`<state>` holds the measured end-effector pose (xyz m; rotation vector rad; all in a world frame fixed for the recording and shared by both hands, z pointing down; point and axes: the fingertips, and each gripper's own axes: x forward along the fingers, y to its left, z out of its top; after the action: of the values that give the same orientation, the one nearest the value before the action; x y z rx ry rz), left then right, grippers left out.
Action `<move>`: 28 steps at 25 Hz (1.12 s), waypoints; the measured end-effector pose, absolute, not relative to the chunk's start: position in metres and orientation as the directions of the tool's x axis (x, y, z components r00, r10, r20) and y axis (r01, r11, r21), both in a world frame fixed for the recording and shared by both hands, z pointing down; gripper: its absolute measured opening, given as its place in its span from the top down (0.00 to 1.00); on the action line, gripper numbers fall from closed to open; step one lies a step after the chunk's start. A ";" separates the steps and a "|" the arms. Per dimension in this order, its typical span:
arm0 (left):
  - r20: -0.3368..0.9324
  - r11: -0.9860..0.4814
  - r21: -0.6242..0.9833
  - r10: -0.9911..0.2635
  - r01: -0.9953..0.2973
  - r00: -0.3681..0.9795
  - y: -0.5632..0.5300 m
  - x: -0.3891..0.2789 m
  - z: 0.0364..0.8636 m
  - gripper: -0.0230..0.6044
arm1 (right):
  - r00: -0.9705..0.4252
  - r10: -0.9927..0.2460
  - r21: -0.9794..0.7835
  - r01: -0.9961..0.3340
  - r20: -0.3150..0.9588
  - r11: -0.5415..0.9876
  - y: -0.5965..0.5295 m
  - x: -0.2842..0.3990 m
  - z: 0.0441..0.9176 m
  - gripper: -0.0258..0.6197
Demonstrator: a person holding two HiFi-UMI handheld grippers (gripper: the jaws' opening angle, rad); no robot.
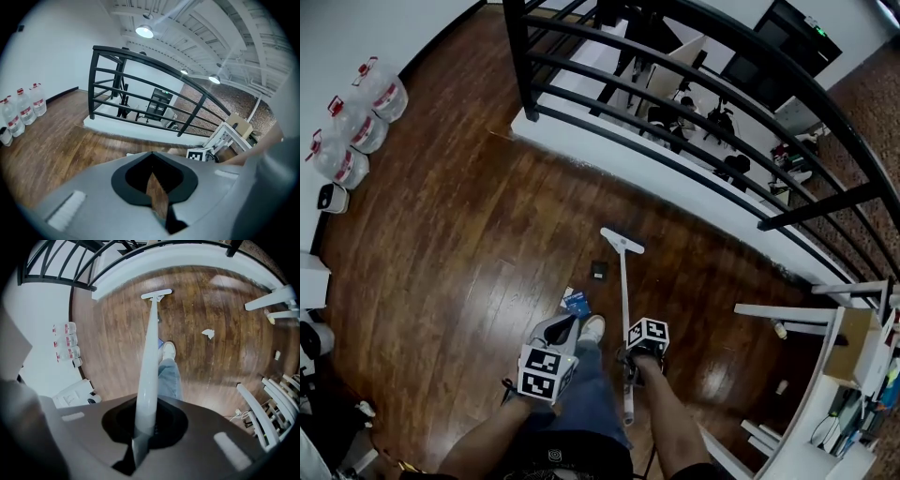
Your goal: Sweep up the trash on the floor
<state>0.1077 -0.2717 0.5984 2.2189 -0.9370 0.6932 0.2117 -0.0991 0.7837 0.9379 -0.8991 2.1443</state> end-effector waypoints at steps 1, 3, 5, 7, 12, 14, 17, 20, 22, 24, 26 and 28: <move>0.662 -0.552 0.341 -0.434 -0.761 0.611 -0.265 0.098 0.599 0.96 | -0.552 0.270 -0.328 -0.750 0.789 -0.575 -0.089 0.203 0.783 0.96; 0.659 -0.548 0.345 -0.437 -0.762 0.613 -0.252 0.079 0.600 0.96 | -0.551 0.276 -0.322 -0.749 0.787 -0.578 -0.071 0.187 0.782 0.96; 0.656 -0.549 0.346 -0.438 -0.760 0.615 -0.240 0.062 0.601 0.96 | -0.554 0.276 -0.322 -0.747 0.786 -0.583 -0.055 0.172 0.780 0.96; 0.651 -0.556 0.348 -0.436 -0.755 0.621 -0.225 0.049 0.602 0.96 | -0.554 0.282 -0.316 -0.746 0.783 -0.587 -0.034 0.159 0.778 0.96; 0.644 -0.561 0.365 -0.424 -0.743 0.637 -0.194 0.023 0.603 0.96 | -0.561 0.308 -0.302 -0.742 0.768 -0.598 0.013 0.121 0.768 0.96; 0.642 -0.559 0.379 -0.415 -0.737 0.645 -0.183 0.018 0.604 0.96 | -0.568 0.315 -0.301 -0.737 0.760 -0.605 0.028 0.108 0.763 0.96; 0.644 -0.559 0.396 -0.396 -0.728 0.654 -0.170 0.015 0.608 0.96 | -0.584 0.316 -0.308 -0.726 0.748 -0.614 0.043 0.089 0.756 0.96; 0.646 -0.560 0.418 -0.370 -0.715 0.668 -0.154 0.017 0.609 0.96 | -0.602 0.316 -0.312 -0.711 0.733 -0.630 0.057 0.074 0.745 0.96; 0.647 -0.559 0.430 -0.358 -0.709 0.674 -0.144 0.018 0.611 0.96 | -0.611 0.321 -0.312 -0.704 0.724 -0.637 0.068 0.065 0.739 0.96; 0.646 -0.559 0.435 -0.352 -0.706 0.677 -0.136 0.020 0.611 0.96 | -0.621 0.322 -0.317 -0.698 0.715 -0.642 0.078 0.056 0.735 0.96; 0.644 -0.565 0.434 -0.351 -0.702 0.680 -0.130 0.023 0.610 0.96 | -0.630 0.318 -0.324 -0.691 0.709 -0.646 0.086 0.050 0.732 0.96; 0.640 -0.574 0.429 -0.352 -0.698 0.683 -0.126 0.026 0.608 0.96 | -0.637 0.312 -0.331 -0.685 0.705 -0.649 0.093 0.047 0.730 0.96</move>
<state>0.0257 -0.1258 0.6081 2.2100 -0.8022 0.6542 0.0466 0.0931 0.7301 0.8272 -0.7998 2.2747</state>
